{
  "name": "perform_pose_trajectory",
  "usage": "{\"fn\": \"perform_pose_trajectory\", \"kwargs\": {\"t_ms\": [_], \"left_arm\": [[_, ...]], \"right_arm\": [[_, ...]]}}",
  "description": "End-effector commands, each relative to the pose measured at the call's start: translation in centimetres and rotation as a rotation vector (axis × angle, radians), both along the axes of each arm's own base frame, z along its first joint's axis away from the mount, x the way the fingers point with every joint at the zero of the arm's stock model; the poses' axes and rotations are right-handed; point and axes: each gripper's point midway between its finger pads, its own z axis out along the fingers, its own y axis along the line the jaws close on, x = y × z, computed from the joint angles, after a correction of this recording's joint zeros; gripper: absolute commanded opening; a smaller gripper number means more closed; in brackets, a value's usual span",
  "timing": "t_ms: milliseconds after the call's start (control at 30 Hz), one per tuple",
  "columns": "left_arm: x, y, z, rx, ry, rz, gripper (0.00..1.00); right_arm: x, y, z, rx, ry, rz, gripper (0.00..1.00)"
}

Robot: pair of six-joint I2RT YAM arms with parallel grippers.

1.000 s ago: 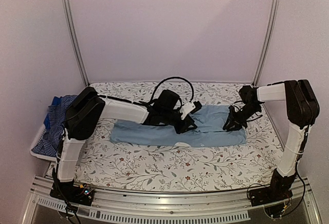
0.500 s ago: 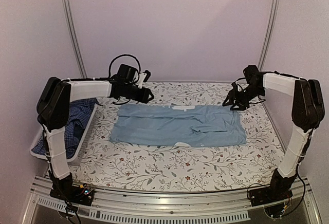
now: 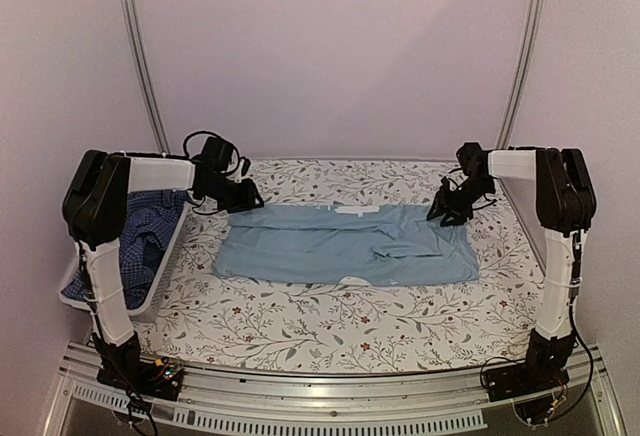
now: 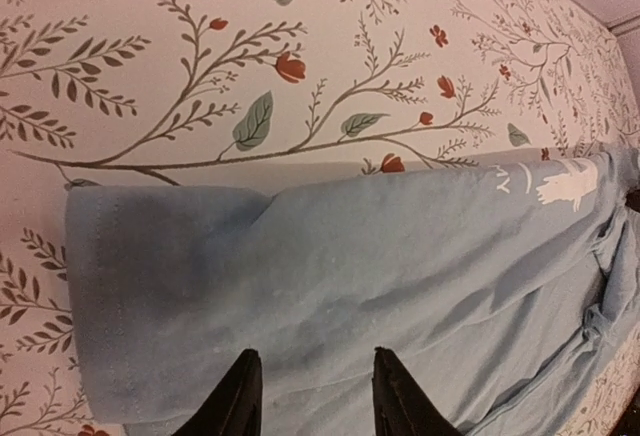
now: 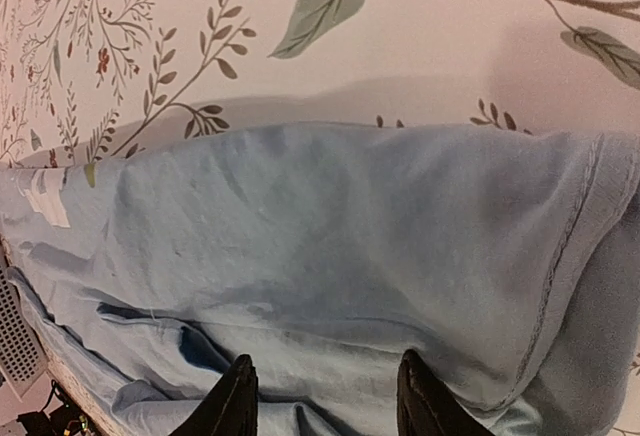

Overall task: Fold and stack the mixed laundry pile
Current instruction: Rotate the rectangle-folded T-shirt at the center of the board.

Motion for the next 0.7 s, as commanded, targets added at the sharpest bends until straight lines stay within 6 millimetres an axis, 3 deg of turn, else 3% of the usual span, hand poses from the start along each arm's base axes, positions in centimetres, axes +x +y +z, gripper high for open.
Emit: {"fn": "perform_pose_trajectory", "kwargs": {"t_ms": [0,133,200,333,500,667], "left_arm": [[-0.7,1.9,-1.3,-0.021,0.085,0.053,0.37],[-1.9,2.1,-2.2,0.029,0.107,0.01,0.36],[-2.1,1.7,-1.2,0.045,0.078,-0.035,0.35],[-1.3,0.7,0.8,0.083,-0.005,-0.113,0.35],[0.6,-0.3,-0.5,0.232,-0.02,-0.167,0.35],[1.5,-1.4,-2.8,0.324,0.008,-0.206,0.33]], "right_arm": [[-1.9,-1.9,-3.1,-0.07,0.084,-0.015,0.46],[-1.8,-4.0,-4.0,-0.093,0.086,-0.049,0.44],[-0.6,-4.2,-3.9,-0.106,0.068,-0.049,0.44],[2.3,-4.0,-3.8,-0.104,0.031,-0.042,0.42],[7.4,-2.6,-3.2,-0.081,-0.033,-0.015,0.4],[10.3,-0.5,2.4,-0.046,-0.163,0.01,0.42]]}}
